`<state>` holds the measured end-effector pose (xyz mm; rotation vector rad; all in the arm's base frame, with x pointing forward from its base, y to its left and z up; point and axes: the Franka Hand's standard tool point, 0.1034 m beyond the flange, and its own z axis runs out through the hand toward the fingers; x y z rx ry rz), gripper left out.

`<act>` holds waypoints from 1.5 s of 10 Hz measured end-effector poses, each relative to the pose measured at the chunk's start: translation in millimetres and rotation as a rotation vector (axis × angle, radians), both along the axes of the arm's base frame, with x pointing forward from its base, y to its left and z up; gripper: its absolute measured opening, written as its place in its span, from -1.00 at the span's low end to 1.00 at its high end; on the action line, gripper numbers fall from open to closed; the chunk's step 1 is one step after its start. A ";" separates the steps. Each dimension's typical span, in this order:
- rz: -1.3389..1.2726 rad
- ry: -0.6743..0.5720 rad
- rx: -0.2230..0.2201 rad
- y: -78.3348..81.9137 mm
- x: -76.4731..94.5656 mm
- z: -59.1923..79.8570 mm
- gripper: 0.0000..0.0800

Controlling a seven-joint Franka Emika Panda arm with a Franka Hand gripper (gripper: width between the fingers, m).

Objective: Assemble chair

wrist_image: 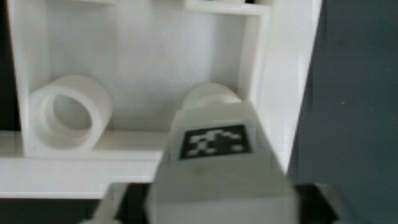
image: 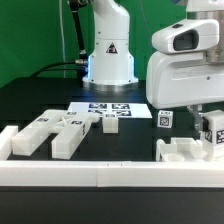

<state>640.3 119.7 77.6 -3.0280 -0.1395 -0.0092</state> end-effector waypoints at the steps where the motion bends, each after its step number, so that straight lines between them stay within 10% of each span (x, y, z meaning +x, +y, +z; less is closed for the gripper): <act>1: -0.007 0.001 0.000 0.1 0.0 -0.1 -0.28; 15: -1.199 0.128 -0.001 4.7 -0.8 -1.9 -0.28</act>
Offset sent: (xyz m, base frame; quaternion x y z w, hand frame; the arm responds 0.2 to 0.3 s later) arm 0.0026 0.0008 -0.0058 -0.0011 -0.0086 0.0592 0.9982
